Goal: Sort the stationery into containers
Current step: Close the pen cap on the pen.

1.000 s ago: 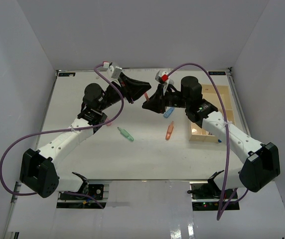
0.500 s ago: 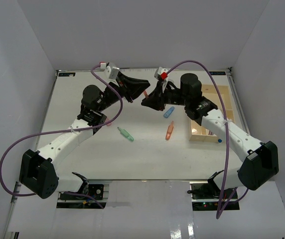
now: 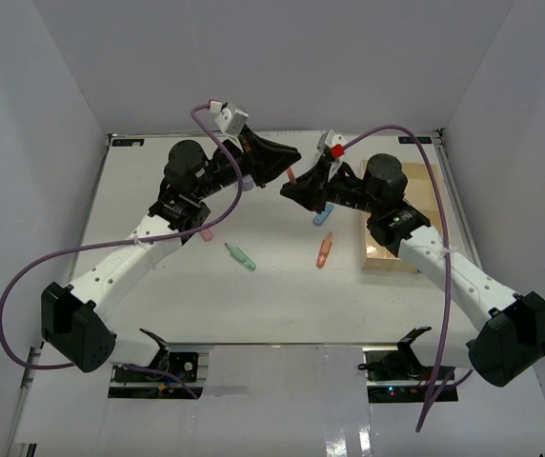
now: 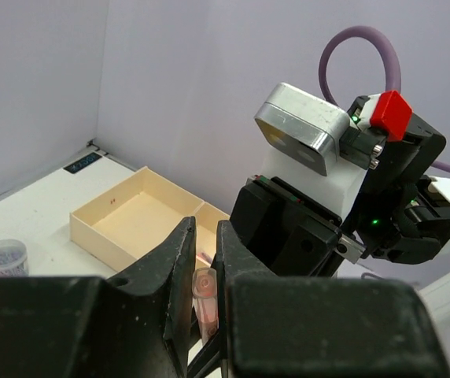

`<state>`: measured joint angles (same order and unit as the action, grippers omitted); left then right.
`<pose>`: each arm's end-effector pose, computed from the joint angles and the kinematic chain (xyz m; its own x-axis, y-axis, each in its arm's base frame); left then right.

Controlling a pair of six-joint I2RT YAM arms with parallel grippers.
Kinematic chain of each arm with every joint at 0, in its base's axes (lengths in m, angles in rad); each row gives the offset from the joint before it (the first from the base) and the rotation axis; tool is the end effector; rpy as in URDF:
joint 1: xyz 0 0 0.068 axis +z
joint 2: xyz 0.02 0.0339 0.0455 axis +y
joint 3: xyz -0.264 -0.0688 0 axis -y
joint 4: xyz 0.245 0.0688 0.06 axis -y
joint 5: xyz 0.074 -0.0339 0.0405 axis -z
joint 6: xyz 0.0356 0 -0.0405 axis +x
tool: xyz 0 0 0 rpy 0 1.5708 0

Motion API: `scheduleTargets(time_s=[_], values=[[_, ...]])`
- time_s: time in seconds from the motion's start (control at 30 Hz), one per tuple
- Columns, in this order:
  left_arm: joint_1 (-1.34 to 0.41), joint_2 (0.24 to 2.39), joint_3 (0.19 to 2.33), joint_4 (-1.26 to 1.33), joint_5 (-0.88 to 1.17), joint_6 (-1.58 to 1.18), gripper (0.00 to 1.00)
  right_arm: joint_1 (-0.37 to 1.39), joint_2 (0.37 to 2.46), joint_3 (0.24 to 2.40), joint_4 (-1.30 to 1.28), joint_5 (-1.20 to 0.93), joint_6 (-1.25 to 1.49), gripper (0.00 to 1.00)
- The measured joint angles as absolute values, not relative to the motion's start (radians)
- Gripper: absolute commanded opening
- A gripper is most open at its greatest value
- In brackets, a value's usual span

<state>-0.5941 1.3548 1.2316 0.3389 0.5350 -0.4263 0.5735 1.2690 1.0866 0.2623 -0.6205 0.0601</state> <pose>0.2518 -0.1920 0.4232 -0.2083 -0.2886 -0.9345 0.8875 0.3457 -0.3046 0.2374 0.1780 0.3884 0.0112 0.0654 -0.9978 -0.9306 0.3657 0.0135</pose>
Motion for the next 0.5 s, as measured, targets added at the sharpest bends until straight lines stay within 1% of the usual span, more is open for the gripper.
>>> scheduleTargets(time_s=[0.2, 0.43, 0.5], values=[[-0.606, 1.379, 1.23, 0.277, 0.562, -0.4, 0.08, 0.569, 1.235, 0.966, 0.347, -0.59, 0.107, 0.08], [-0.605, 1.386, 1.183, 0.27, 0.569, -0.393, 0.22, 0.57, 1.235, 0.898, 0.37, -0.583, 0.149, 0.08], [-0.605, 1.386, 1.176, 0.27, 0.569, -0.392, 0.24, 0.57, 1.235, 0.885, 0.379, -0.583, 0.155, 0.08]])
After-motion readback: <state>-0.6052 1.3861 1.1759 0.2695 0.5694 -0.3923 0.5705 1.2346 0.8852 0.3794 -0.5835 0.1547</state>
